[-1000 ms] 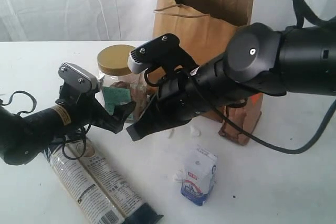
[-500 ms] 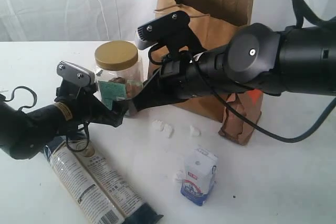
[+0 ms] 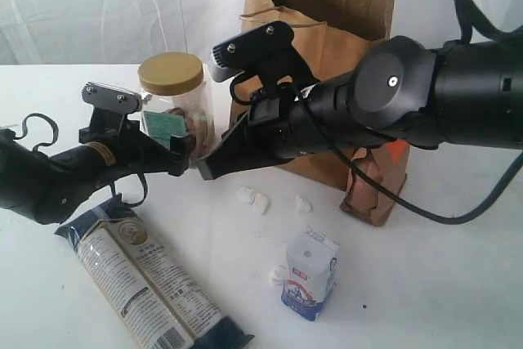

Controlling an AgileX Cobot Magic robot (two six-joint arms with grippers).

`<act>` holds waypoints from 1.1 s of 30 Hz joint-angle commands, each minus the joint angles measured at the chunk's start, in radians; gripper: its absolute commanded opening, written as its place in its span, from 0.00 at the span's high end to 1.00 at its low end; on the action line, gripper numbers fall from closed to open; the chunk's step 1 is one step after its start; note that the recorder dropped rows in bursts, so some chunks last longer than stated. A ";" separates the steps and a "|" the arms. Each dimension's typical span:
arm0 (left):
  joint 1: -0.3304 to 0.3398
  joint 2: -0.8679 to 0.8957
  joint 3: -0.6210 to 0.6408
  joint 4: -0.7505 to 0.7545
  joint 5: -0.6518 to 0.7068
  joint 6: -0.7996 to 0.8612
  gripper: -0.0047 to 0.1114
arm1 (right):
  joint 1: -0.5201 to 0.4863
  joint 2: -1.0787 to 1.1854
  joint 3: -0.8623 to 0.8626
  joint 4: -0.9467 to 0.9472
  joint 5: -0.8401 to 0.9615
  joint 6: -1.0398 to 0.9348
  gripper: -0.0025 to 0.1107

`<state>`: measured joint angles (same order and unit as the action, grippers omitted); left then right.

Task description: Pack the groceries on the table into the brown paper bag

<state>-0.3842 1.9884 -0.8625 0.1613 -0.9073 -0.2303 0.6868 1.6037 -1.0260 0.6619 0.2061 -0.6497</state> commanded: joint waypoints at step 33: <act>0.000 0.083 -0.175 -0.103 0.115 0.080 0.36 | -0.001 -0.006 0.004 -0.005 0.129 0.001 0.98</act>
<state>-0.3842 2.0716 -1.0324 0.0755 -0.7925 -0.1801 0.6868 1.6037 -1.0260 0.6600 0.3321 -0.6476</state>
